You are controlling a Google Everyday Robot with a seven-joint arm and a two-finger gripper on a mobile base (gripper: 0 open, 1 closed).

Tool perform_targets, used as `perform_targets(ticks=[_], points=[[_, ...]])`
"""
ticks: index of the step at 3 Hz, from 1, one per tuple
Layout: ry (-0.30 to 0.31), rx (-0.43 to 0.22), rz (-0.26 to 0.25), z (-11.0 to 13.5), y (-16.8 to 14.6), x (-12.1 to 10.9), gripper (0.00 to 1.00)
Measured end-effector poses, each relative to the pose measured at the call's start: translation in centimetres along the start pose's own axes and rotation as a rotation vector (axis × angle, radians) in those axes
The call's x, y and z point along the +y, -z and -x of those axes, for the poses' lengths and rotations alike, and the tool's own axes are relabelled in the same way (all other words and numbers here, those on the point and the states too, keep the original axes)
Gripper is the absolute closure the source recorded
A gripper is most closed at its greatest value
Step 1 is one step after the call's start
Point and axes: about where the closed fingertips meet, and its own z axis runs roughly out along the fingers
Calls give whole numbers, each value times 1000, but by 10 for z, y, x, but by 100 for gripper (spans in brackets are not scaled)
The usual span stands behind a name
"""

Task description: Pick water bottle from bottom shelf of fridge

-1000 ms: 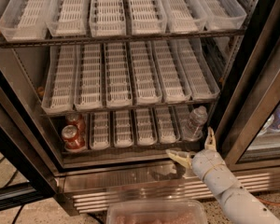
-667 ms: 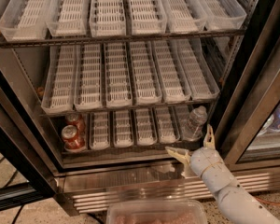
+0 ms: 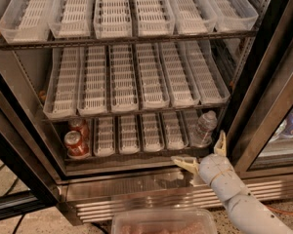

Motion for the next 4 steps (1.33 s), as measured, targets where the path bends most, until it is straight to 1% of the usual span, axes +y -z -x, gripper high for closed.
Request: perform_targets(ticks=[1, 2, 3, 4], points=[[0, 0, 0, 0, 0, 0, 0], [-13, -9, -33, 0, -3, -6, 0], [-21, -28, -75, 2, -6, -14, 13], [-20, -46, -118, 2, -10, -23, 18]])
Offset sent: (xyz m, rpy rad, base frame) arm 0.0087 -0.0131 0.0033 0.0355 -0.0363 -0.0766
